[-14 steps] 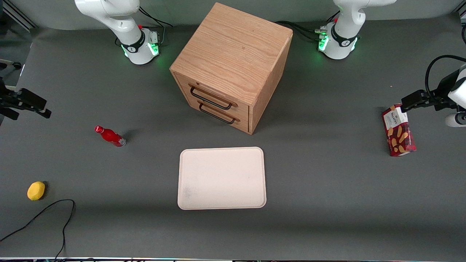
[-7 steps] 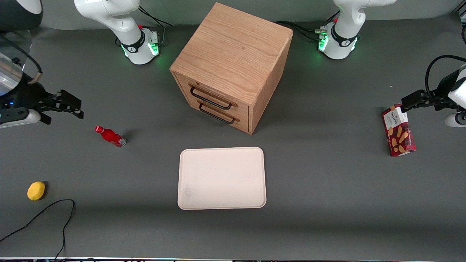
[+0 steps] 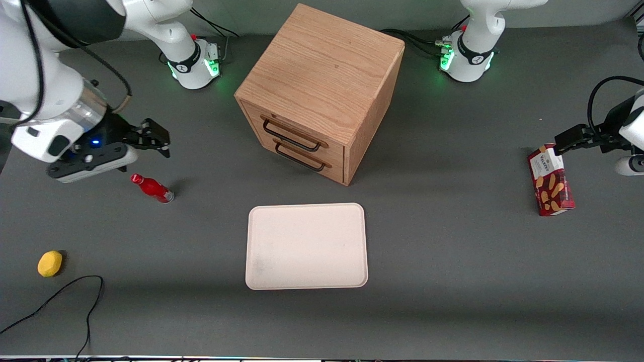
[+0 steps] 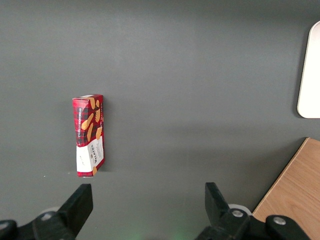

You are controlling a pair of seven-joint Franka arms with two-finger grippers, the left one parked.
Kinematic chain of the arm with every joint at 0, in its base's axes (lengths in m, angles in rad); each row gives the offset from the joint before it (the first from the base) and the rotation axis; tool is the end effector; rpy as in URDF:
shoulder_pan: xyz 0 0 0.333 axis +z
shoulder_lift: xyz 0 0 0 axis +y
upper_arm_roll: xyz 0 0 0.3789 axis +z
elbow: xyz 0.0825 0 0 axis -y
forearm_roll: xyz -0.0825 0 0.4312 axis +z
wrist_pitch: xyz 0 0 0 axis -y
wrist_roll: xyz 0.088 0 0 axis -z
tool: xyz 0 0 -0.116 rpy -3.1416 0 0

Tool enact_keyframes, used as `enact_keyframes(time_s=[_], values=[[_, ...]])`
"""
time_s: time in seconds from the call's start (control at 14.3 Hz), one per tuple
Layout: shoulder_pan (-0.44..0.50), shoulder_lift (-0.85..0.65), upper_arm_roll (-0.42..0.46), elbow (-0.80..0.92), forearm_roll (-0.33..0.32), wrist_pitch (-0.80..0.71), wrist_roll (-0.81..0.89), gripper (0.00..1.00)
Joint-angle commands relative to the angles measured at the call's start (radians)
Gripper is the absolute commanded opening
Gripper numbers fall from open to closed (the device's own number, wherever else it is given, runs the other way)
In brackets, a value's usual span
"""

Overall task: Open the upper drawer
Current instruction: 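Move the right gripper to the upper drawer's black handle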

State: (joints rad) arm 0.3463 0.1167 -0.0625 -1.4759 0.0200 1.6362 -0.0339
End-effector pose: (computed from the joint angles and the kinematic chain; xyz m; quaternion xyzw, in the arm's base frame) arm 0.6244 0.1872 0.6609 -0.9872 -0.1580 -0.0209 0.0090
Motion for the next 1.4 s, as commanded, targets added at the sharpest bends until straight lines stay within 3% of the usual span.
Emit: enact_keyframes(time_s=[0.0,0.77,1.33], values=[[0.084,0.02,-0.045,0.023,-0.011,0.005,-0.001,1.0],[0.315,0.075,-0.046,0.022,-0.008,0.045,-0.049,1.0],[0.356,0.081,-0.046,-0.003,0.035,0.068,-0.153,1.0]])
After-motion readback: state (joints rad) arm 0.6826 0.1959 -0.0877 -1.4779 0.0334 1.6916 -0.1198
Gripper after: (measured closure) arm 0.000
